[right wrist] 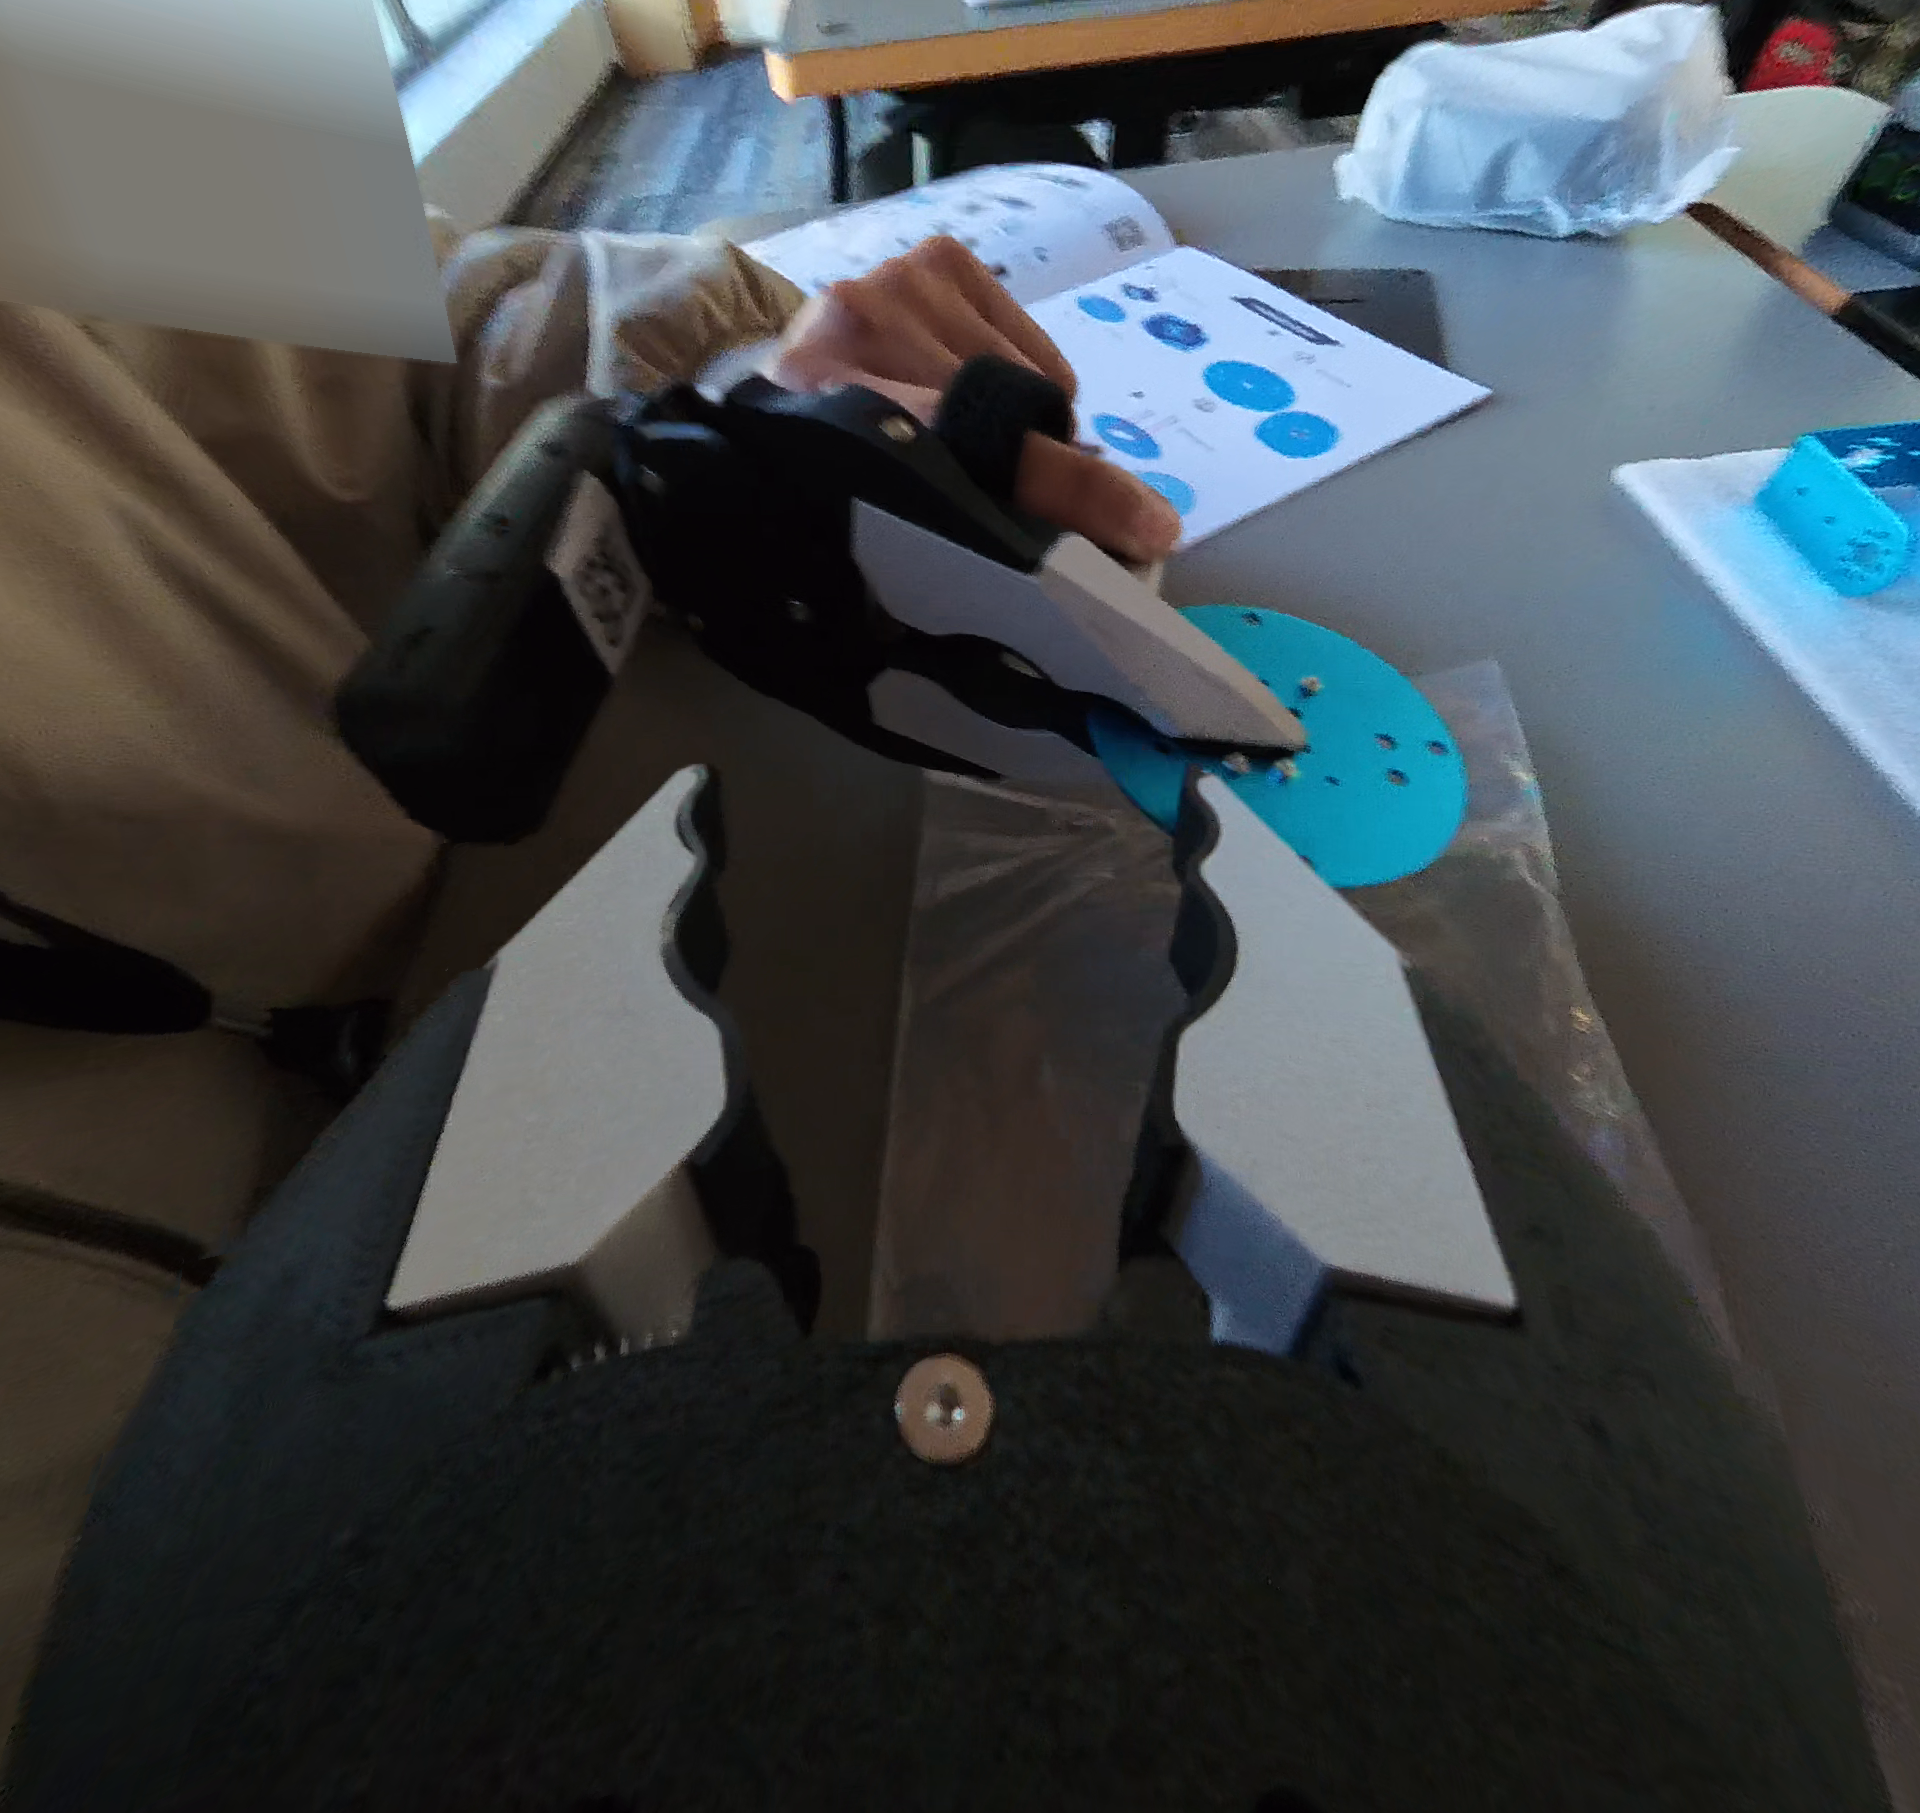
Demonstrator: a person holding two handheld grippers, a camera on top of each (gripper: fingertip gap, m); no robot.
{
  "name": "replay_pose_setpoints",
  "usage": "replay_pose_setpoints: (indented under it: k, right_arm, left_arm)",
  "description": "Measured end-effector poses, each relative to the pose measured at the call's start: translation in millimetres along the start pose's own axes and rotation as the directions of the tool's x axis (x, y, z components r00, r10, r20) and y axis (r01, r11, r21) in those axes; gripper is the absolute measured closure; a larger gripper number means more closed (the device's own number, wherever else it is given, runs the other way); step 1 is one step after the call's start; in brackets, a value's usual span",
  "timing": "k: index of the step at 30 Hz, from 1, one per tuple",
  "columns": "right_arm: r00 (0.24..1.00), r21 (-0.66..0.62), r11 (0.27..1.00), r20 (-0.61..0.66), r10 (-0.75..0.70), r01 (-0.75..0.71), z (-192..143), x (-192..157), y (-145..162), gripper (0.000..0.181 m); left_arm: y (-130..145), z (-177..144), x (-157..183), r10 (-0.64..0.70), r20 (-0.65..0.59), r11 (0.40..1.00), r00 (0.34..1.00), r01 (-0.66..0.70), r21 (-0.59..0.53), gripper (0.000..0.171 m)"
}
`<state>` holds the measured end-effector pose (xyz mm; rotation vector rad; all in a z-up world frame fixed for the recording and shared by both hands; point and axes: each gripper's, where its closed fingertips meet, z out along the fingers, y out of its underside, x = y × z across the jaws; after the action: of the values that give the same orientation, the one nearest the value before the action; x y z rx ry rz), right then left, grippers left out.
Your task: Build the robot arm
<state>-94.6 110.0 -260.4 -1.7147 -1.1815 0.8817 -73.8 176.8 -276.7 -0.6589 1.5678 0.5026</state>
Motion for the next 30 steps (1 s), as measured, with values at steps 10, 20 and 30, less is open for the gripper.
replay_pose_setpoints:
  k: [10,20,30]
  right_arm:
    - [1.0,-0.012,1.0,0.003,0.028,-0.028,6,-1,5,0.08]
    - [1.0,0.033,0.999,-0.016,0.019,-0.018,-1,6,-2,0.085]
    - [0.998,0.004,0.999,0.037,0.042,-0.042,0,-4,4,0.095]
  left_arm:
    - [-9,-3,2,0.008,-0.006,1.0,1.0,-0.008,0.023,0.17]
    - [-10,-4,1,0.011,-0.004,1.0,1.0,-0.01,0.023,0.169]
    - [-2,0,4,-0.011,-0.025,1.0,1.0,0.011,-0.016,0.17]
